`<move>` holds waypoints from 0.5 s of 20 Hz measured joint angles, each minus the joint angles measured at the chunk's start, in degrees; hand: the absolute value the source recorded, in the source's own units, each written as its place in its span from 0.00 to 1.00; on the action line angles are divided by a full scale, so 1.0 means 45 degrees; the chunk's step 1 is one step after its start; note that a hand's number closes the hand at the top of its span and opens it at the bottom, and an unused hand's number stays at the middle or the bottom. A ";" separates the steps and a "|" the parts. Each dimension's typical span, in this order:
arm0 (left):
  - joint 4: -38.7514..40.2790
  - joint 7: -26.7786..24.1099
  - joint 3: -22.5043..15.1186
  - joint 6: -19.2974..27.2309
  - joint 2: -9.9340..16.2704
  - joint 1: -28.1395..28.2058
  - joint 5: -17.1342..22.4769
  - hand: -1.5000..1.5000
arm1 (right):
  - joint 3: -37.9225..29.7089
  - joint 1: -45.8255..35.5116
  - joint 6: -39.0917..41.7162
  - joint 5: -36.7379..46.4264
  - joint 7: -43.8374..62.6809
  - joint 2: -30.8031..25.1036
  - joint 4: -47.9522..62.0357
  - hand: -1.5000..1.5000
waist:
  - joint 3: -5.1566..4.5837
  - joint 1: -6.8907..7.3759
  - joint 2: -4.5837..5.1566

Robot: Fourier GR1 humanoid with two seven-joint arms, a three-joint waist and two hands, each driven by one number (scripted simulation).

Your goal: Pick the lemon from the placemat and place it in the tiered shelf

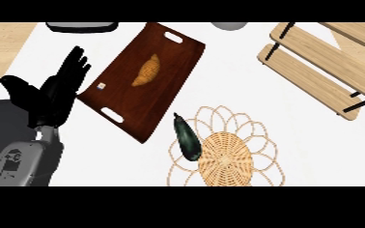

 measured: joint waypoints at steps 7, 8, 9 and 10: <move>0.0052 0.0073 0.0128 -0.0170 -0.0188 -0.0026 -0.0249 0.50 | -0.0178 -0.1086 0.0776 0.0947 -0.2747 -0.0301 0.3766 1.00 | 0.0001 0.0025 0.0003; 0.0122 0.0110 0.0248 -0.0249 -0.0132 -0.0165 -0.0210 0.50 | -0.0061 -0.1286 0.0717 0.1179 -0.3114 -0.0226 0.4225 1.00 | 0.0003 0.0030 0.0006; 0.0082 0.0128 0.0327 -0.0357 -0.0113 -0.0128 -0.0166 0.50 | -0.0036 -0.1528 0.0810 0.1290 -0.3352 -0.0278 0.4640 1.00 | 0.0007 0.0034 0.0006; 0.0163 0.0221 0.0379 -0.0375 -0.0112 -0.0302 -0.0186 0.50 | -0.0006 -0.1769 0.0859 0.1438 -0.3638 -0.0329 0.5130 1.00 | 0.0004 0.0034 0.0007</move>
